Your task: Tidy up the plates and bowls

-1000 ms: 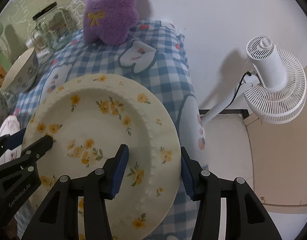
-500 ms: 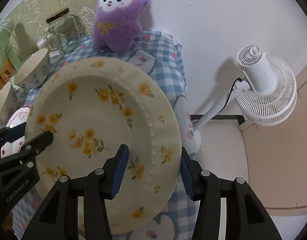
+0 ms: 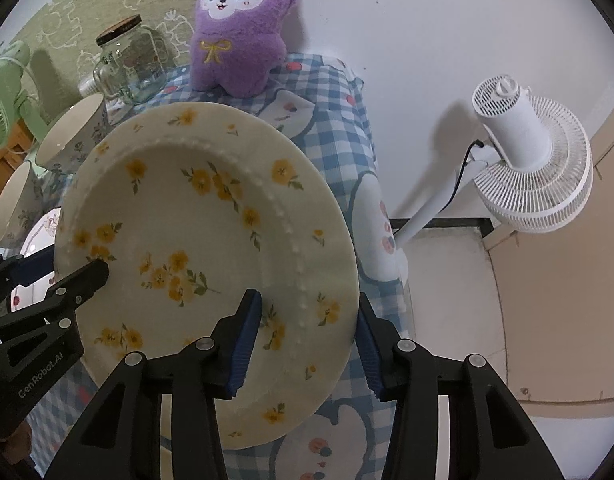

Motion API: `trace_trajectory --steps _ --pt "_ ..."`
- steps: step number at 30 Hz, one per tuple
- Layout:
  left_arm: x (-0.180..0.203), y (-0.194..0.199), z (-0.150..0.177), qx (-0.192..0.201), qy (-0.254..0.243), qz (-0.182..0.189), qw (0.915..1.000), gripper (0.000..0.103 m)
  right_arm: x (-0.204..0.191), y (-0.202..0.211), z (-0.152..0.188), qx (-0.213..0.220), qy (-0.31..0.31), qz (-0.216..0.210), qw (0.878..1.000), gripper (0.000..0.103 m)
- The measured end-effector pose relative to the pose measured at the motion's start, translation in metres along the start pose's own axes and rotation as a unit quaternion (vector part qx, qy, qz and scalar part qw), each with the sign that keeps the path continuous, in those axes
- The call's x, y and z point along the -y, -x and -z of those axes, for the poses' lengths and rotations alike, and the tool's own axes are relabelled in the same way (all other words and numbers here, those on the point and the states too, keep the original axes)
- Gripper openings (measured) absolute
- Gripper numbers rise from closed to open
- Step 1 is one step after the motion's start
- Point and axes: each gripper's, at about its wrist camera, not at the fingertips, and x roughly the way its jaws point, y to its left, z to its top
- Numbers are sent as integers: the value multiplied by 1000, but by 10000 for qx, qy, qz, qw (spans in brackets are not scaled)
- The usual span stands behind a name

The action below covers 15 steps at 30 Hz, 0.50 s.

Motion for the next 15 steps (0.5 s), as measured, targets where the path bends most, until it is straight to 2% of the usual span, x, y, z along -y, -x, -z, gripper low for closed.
trace_trajectory --steps 8,15 --pt "-1 -4 3 -115 49 36 9999 45 1 -3 -1 -82 -72 -9 9999 46" --pt "-2 0 -2 -39 89 46 9999 45 0 3 -8 -11 -104 40 9999 46"
